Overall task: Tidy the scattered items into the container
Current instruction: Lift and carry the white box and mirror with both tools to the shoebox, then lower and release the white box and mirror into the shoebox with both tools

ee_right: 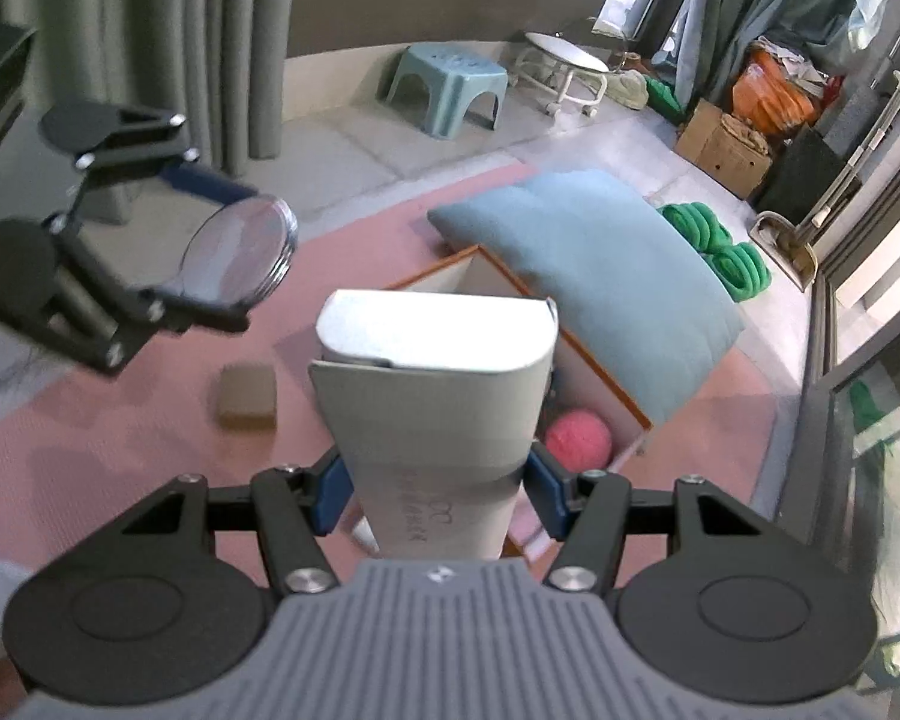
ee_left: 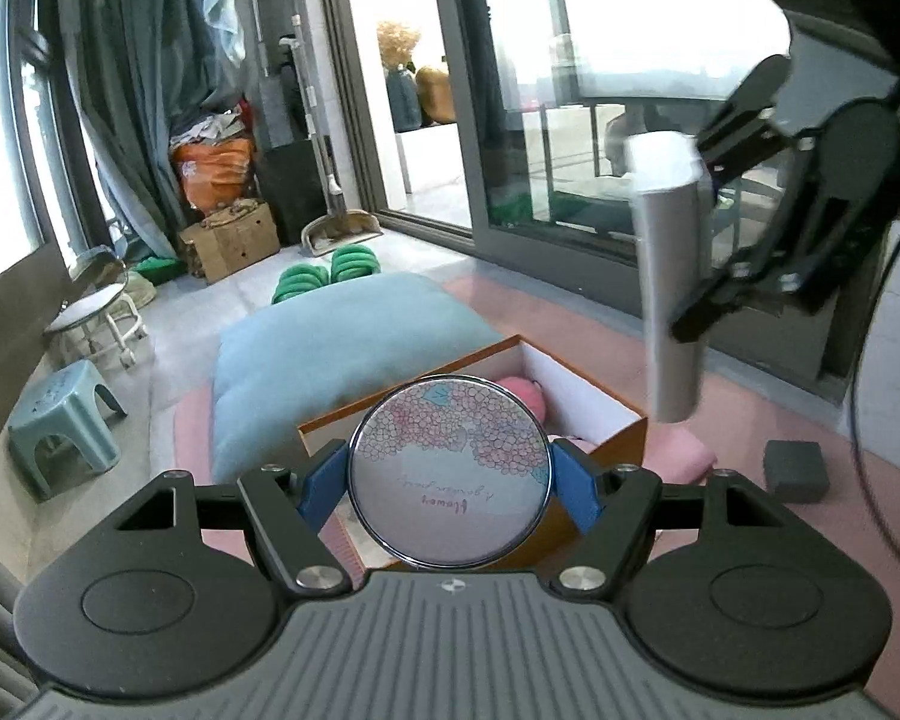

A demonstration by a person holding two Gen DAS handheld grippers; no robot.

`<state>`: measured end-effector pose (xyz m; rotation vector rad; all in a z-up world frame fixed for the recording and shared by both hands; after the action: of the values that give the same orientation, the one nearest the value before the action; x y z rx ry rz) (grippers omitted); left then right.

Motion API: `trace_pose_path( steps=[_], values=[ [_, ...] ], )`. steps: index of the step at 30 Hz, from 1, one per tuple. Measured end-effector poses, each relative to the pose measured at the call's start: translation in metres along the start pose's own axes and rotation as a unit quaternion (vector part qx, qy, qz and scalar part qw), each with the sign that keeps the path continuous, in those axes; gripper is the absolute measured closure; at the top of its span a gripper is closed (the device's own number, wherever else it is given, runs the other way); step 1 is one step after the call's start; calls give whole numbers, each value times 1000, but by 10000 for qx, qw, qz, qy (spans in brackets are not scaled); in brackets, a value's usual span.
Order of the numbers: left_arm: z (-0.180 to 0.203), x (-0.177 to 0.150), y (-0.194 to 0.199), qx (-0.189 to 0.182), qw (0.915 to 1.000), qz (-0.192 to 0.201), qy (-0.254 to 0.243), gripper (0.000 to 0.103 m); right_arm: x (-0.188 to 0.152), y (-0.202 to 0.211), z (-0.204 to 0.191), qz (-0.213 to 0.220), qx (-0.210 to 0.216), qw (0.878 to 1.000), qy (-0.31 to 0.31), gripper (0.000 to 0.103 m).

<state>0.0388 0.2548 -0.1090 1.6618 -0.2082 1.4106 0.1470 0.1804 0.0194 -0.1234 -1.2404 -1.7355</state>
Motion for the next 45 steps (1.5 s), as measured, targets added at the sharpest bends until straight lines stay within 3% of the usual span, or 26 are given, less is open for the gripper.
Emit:
trace_pose_path(
  steps=[11,16,21,26,32,39,45],
  values=[
    [-23,-14,-70,-256,9990,-235,273,19,58,-94,14,30,191,9996,-198,41],
    [-9,-14,-106,-358,9991,-219,6,19,75,-122,26,-56,163,9998,-116,41],
    [-2,-19,-140,-400,9990,-199,-8,19,90,-148,38,-303,427,9985,-170,40],
    [-13,-27,-152,-341,9991,-257,85,19,96,-168,44,-355,423,9984,-105,41],
    [-27,-34,-148,-296,9988,-340,199,19,92,-194,33,-483,496,9976,74,41],
    [-58,-46,-102,-45,9982,-308,509,19,97,-220,28,-618,989,9919,-495,41],
    [-76,-51,-77,221,9974,-332,596,19,97,-256,11,-1084,1671,9697,-1412,40]
  ],
)
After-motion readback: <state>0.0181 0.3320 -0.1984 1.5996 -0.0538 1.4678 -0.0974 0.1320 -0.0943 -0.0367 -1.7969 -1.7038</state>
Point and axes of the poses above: each gripper's, at about its wrist camera, not at the fingertips, and y roughly against the way its jaws point, z to its right, x to its top, the point moved 2 cm from there along -y, roughly the way its jaws point, and after that the axes turned 11 degrees about -x, right-handed, at the moved point
